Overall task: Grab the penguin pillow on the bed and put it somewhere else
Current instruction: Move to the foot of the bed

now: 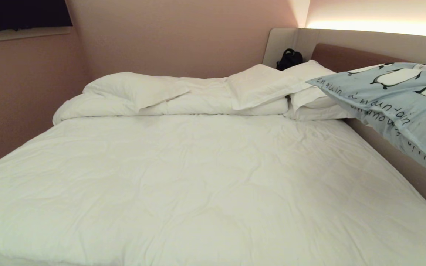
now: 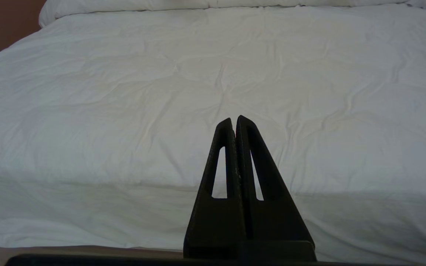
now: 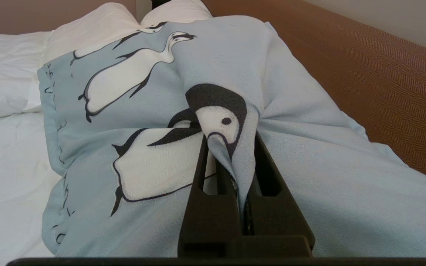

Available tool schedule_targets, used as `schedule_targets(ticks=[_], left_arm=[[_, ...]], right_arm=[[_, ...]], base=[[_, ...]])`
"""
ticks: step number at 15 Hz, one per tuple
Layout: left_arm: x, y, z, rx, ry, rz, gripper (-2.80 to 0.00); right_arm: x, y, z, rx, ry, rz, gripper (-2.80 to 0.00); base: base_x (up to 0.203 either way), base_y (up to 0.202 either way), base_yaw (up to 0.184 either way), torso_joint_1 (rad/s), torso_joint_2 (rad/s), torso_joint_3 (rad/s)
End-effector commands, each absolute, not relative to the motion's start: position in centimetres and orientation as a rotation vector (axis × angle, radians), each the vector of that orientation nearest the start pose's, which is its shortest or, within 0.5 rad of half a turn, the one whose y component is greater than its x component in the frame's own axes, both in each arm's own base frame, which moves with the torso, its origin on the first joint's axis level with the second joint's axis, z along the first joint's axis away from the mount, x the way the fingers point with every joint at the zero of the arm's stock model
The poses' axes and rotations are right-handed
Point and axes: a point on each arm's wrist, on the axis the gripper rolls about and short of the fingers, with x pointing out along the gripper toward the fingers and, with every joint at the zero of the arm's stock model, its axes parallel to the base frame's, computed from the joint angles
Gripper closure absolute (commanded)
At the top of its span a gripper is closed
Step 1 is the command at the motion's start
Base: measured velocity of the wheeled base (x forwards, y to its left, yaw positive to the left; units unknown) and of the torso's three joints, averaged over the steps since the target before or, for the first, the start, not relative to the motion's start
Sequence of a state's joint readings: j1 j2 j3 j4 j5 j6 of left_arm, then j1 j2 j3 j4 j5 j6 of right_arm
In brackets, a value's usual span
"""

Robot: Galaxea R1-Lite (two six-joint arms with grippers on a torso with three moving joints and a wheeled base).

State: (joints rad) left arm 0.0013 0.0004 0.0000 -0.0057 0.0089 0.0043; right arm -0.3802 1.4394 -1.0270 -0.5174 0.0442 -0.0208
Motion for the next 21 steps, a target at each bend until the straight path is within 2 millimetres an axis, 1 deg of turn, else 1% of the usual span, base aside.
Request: schedule_targets(ticks=[1, 6, 21], left_arm=[[-2.28, 0.02, 7.61, 0.005, -0.006, 0.011, 0.00], [-2.28, 0.02, 7.61, 0.005, -0.006, 0.011, 0.00], [-2.28, 0.01, 7.61, 0.005, -0.006, 0.012, 0.00]], right_arm=[[23.63, -9.34, 30.63, -0.042, -0.098, -0.337, 0.00], [23.56, -9.31, 30.44, -0.039, -0.092, -0.335, 0.00], [24.20, -9.57, 29.80, -0.033, -0.065, -0.336, 0.00]], base=[[0.000, 0.000, 0.000, 0.000, 0.00, 0.000], [0.000, 0.000, 0.000, 0.000, 0.00, 0.000], [0.000, 0.000, 0.000, 0.000, 0.00, 0.000]])
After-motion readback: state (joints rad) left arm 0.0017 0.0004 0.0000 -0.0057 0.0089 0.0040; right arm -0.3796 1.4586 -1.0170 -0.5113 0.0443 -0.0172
